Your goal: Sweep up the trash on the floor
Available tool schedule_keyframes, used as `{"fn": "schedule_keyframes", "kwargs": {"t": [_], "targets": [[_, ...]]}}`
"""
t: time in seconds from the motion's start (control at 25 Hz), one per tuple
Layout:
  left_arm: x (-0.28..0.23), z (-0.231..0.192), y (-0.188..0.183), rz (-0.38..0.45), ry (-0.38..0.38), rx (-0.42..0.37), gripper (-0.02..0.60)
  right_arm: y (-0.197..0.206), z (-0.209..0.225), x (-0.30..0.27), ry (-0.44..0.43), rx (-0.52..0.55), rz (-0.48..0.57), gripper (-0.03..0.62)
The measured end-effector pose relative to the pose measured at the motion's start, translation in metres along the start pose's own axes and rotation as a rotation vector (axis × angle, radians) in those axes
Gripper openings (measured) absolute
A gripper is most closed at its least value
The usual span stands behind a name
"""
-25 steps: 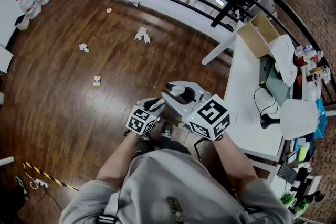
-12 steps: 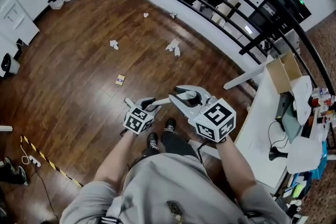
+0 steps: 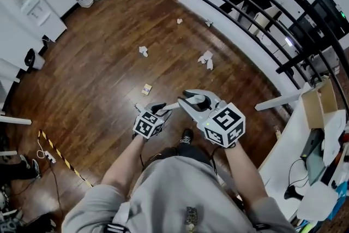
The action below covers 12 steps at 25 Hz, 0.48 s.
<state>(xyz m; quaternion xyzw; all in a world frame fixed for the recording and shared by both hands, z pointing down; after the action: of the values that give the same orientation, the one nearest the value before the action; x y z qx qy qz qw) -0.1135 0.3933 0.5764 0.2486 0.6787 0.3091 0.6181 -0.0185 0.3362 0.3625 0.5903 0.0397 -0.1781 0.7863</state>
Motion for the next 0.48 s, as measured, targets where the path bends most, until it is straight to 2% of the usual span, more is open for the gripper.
{"fn": "schedule_keyframes", "kwargs": {"t": [0.24, 0.48], "targets": [[-0.031, -0.06, -0.009, -0.013, -0.088, 0.011, 0.144, -0.009, 0.052, -0.042, -0.061, 0.001, -0.039, 0.083], [-0.066, -0.143, 0.008, -0.049, -0.108, 0.065, 0.147, -0.008, 0.109, -0.125, -0.093, -0.034, -0.119, 0.083]]}}
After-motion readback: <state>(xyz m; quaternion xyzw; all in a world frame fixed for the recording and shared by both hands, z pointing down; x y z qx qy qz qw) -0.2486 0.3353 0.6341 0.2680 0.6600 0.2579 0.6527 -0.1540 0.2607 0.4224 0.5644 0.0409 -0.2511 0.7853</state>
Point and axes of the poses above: the fingertips, and each gripper's own axes: x backward along the fingers, z to its right, y out of its underside, the point moved 5 cm from there along x, backward along the fingers, and after that the axes turned 13 degrees about -y, right-handed, at the moved point
